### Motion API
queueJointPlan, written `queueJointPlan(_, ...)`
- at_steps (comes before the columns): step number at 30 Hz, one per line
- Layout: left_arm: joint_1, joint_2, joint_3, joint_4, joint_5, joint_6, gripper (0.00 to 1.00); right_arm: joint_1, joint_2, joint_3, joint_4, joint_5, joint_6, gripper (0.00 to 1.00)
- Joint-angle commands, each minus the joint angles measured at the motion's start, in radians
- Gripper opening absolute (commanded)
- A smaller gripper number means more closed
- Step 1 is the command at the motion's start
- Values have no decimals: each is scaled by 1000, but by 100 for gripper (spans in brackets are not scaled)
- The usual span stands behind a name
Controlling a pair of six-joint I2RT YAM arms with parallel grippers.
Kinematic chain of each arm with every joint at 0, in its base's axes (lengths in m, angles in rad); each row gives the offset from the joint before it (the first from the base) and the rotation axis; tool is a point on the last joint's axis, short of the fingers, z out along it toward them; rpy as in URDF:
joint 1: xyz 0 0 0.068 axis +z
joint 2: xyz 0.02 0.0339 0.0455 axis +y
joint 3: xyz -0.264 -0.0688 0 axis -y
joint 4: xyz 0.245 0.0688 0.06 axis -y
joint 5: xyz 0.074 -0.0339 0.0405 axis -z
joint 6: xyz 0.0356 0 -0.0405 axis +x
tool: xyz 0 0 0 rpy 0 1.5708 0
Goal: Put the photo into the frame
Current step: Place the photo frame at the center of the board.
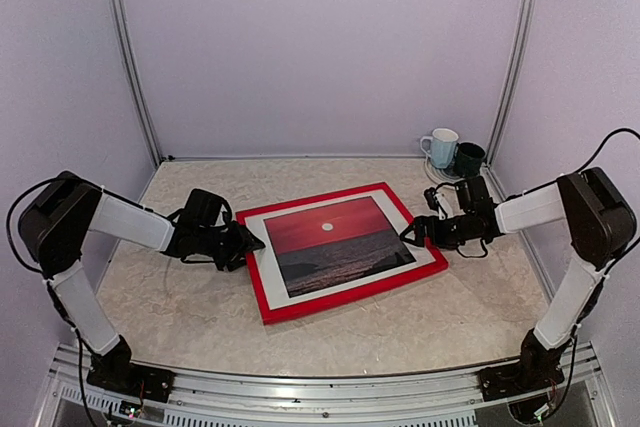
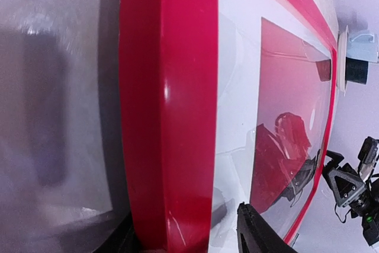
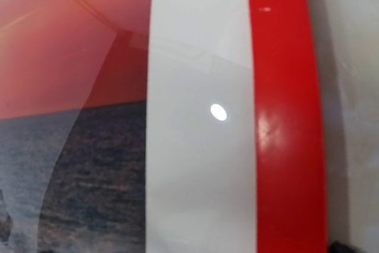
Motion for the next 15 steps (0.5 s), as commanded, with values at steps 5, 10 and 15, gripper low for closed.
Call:
queueJointPlan(5, 23, 141, 271, -74, 7, 121, 57, 91, -39, -71, -11, -76, 102, 99)
queueJointPlan(10, 47, 236, 404, -164, -40, 171, 60, 121, -48, -85, 5, -55, 123, 99)
queueJointPlan(15, 80, 287, 454, -219, -79, 196, 63, 166, -36, -82, 21, -26, 147, 99)
